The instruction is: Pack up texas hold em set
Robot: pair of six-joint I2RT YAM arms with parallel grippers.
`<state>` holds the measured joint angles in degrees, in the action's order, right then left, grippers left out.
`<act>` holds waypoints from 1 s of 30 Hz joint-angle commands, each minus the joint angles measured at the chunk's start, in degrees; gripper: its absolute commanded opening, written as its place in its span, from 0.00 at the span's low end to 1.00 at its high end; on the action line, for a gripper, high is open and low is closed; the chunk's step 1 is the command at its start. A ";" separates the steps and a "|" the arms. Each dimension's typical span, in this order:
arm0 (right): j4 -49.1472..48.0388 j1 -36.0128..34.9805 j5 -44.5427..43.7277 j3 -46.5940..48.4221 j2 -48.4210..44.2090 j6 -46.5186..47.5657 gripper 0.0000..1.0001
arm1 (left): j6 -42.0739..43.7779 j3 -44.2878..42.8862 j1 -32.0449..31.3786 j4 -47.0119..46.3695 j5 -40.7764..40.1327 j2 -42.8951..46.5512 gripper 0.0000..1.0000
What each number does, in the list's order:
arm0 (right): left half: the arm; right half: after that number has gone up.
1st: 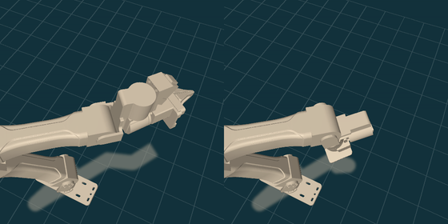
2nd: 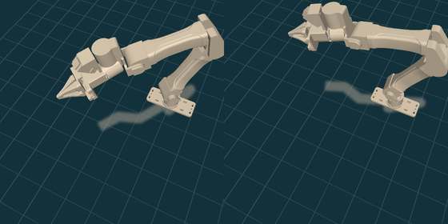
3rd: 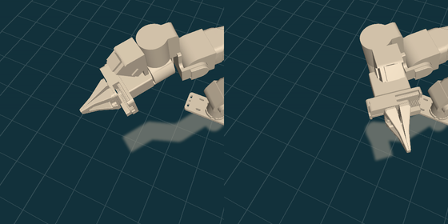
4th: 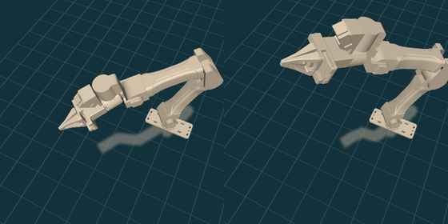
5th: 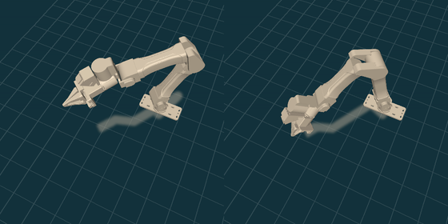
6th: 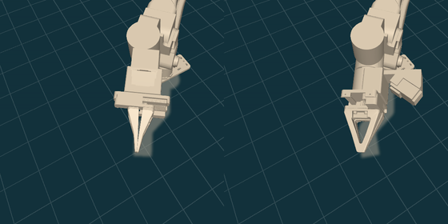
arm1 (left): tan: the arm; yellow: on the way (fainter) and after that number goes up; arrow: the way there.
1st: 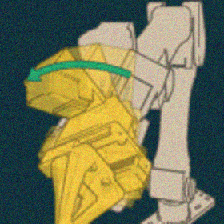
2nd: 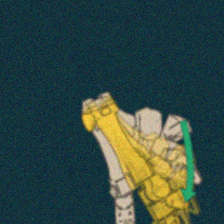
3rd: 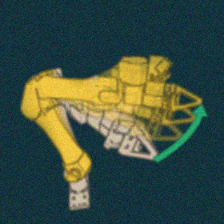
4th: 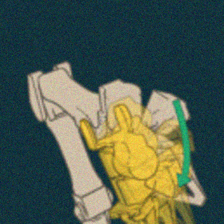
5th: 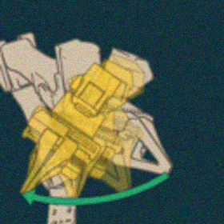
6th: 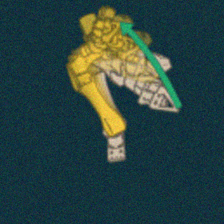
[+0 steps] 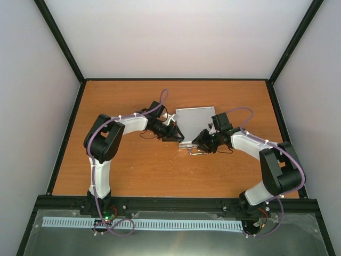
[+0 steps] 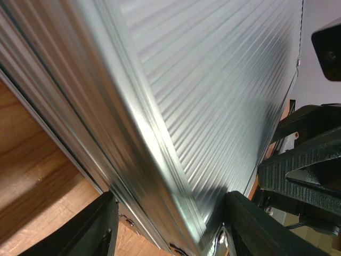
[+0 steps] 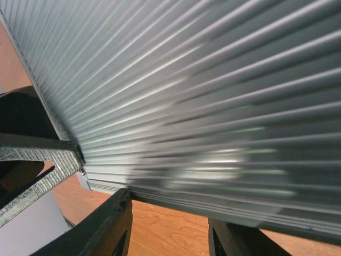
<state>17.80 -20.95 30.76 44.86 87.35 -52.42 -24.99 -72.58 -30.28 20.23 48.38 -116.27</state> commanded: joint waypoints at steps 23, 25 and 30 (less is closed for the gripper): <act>4.27 0.64 -4.04 -0.51 -9.42 9.90 0.38 | 1.64 1.39 -3.02 1.64 -2.33 2.59 0.60; 5.03 0.65 -4.71 -0.37 -10.16 10.29 0.33 | 1.77 0.97 -3.03 2.10 -4.94 3.86 0.67; 6.70 0.65 -6.62 -1.74 -8.10 8.87 0.17 | 1.31 -0.52 -0.21 3.10 -13.51 7.98 0.80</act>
<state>22.22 -20.60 26.94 45.08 77.91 -43.31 -24.56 -71.68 -32.27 21.91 42.13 -113.10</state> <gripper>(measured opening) 0.207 0.752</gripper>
